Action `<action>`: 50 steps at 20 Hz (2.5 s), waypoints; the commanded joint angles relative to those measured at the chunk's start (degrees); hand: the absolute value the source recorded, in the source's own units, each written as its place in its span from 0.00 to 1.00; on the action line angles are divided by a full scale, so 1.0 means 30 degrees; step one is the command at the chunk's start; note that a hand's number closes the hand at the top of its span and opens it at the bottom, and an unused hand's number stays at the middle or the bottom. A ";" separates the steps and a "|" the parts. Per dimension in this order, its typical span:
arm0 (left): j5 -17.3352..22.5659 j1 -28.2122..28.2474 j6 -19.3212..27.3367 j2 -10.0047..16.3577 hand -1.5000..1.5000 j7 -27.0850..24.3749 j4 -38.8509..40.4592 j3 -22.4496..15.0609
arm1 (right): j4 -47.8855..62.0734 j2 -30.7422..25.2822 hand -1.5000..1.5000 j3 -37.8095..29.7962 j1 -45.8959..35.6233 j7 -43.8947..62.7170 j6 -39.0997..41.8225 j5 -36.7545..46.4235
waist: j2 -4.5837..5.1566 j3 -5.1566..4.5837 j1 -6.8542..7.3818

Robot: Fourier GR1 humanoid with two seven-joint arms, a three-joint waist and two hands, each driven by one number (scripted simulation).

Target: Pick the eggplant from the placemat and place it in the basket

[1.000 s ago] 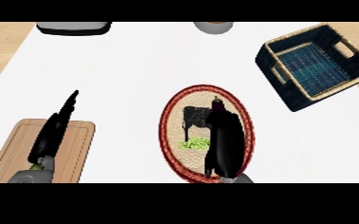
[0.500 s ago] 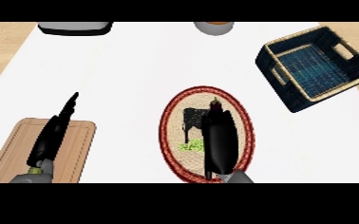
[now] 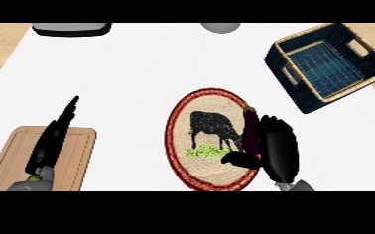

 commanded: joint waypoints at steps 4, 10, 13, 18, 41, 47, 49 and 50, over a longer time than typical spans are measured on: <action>-0.0061 0.0301 0.0185 0.0124 0.50 -0.0274 -0.0094 0.0189 | 0.0123 -0.6327 1.00 -0.2842 0.0917 -0.4589 -0.0141 -0.6157 | 0.0568 0.0329 -0.0136; 0.0031 0.0469 0.0080 0.0045 0.50 -0.0329 0.0195 0.0189 | -0.1555 -0.9978 1.00 -0.6118 -0.0778 -0.8556 0.0191 -1.2270 | 0.0270 0.0299 -0.0328; 0.0109 0.0420 0.0139 0.0124 0.50 -0.0180 0.0266 0.0421 | -0.2049 -1.1742 1.00 -0.7663 -0.1013 -1.0853 0.0824 -1.5305 | 0.0114 0.0328 -0.0812; 0.0173 0.0564 0.0265 -0.0169 0.50 -0.0070 -0.0080 0.0322 | -0.1427 -1.4310 1.00 -1.0646 -0.2113 -1.4443 0.4200 -2.0877 | 0.0066 0.0348 -0.0596; -0.0421 0.0665 -0.0484 -0.0445 0.50 -0.0123 -0.0593 -0.0590 | 0.9770 -2.0671 1.00 -1.4292 -0.9546 -2.2356 2.2313 -2.8514 | 0.0403 0.0222 0.1019; -0.0789 -0.0351 -0.0008 -0.0778 0.50 -0.0476 0.0617 -0.0312 | 1.0041 -1.8454 1.00 -1.2743 -1.1605 -2.2088 2.1784 -2.6405 | 0.0398 0.0221 0.0717; -0.0577 -0.0446 -0.0327 -0.0500 0.50 -0.0036 -0.0008 -0.0104 | 1.0788 -1.8075 1.00 -1.2193 -1.3169 -2.1177 2.1209 -2.5185 | 0.0422 0.0225 0.0907; -0.0508 0.0091 -0.0521 -0.0419 0.50 -0.0681 0.0374 -0.0057 | 1.0115 -1.7148 1.00 -1.2127 -1.2678 -2.1087 2.0554 -2.5045 | 0.0361 0.0223 0.0671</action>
